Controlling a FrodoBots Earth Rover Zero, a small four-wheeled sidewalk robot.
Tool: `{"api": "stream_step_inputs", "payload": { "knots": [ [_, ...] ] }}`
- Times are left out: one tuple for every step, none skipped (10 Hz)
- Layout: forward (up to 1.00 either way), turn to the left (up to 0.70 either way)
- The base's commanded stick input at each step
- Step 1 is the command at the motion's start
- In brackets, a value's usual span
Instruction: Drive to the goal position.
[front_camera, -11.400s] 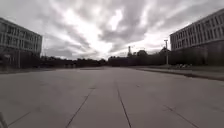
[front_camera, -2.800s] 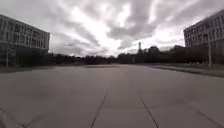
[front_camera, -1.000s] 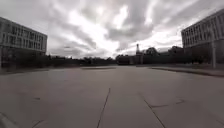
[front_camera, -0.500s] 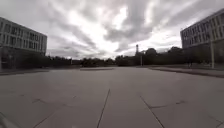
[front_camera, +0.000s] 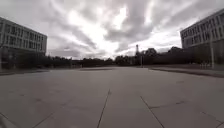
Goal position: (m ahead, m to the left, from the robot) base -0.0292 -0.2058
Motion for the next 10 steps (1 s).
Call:
{"api": "stream_step_inputs", "payload": {
  "knots": [
    [0.7,0.0],
    [0.7,0.0],
    [0.7,0.0],
    [0.7,0.0],
    [0.7,0.0],
    [0.7,0.0],
    [0.7,0.0],
    [0.7,0.0],
    [0.7,0.0],
    [0.7,0.0]
  ]
}}
